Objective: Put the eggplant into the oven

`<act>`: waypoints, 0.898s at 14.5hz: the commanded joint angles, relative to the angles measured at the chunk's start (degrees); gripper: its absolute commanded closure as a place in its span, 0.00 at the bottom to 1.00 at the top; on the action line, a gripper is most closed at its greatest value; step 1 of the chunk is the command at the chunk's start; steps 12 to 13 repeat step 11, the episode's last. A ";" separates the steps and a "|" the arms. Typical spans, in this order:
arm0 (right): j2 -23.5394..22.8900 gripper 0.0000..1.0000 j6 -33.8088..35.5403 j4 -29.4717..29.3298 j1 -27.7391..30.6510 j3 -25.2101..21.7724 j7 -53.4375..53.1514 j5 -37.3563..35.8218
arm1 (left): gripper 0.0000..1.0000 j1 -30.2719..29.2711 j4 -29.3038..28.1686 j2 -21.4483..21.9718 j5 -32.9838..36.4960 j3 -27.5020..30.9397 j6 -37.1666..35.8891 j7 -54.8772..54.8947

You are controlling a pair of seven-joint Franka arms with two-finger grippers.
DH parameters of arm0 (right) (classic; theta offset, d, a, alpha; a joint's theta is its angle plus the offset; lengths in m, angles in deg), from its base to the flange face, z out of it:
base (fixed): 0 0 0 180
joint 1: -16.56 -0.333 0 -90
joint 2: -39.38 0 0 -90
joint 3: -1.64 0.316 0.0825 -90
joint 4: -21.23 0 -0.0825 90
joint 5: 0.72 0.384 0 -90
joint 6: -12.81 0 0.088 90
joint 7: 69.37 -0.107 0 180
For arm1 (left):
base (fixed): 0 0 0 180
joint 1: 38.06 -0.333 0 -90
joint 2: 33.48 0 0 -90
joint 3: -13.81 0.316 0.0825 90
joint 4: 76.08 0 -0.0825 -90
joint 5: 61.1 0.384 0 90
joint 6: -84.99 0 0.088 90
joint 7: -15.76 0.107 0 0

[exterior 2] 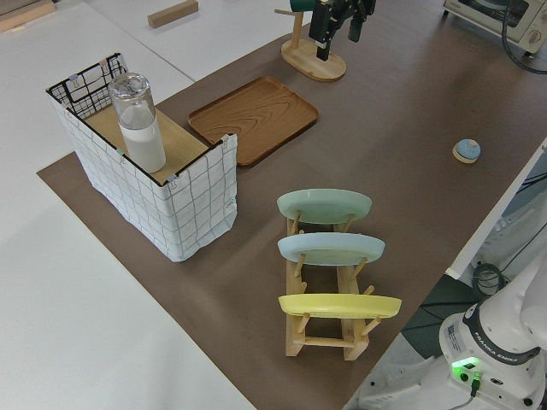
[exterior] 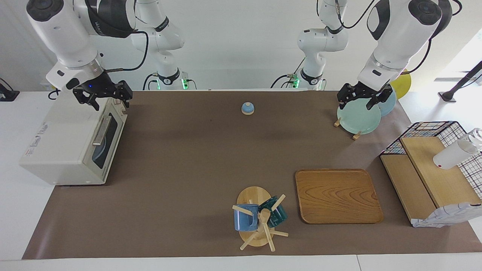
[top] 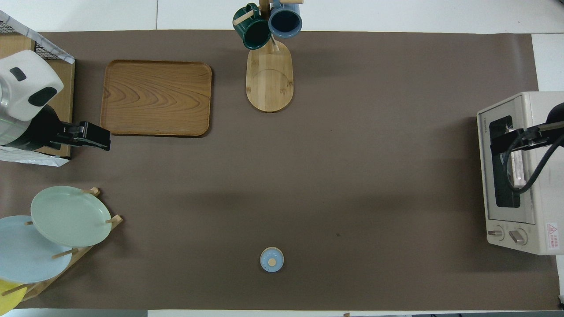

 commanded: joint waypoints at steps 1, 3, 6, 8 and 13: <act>-0.26 0.00 1.06 -1.13 0.13 0.07 -1.13 2.21 | 0.00 -0.18 -0.53 1.01 -0.57 0.07 -0.33 0.25; -0.26 0.00 0.89 -1.13 0.30 0.07 -1.04 2.21 | 0.00 -0.18 -0.53 1.01 -0.57 0.07 -0.33 0.25; -0.26 0.00 0.18 -1.13 -0.13 0.07 -1.13 2.12 | 0.00 -0.18 -0.53 1.01 -0.57 0.07 -0.33 0.25; -0.26 0.00 0.18 -1.13 -0.22 0.15 -1.04 2.12 | 0.00 -0.18 -0.53 0.93 -0.57 0.07 -0.33 0.25; -0.26 0.00 0.01 -1.13 -0.22 0.15 -1.04 2.12 | 0.00 -0.18 -0.53 0.93 -0.57 0.07 -0.33 0.25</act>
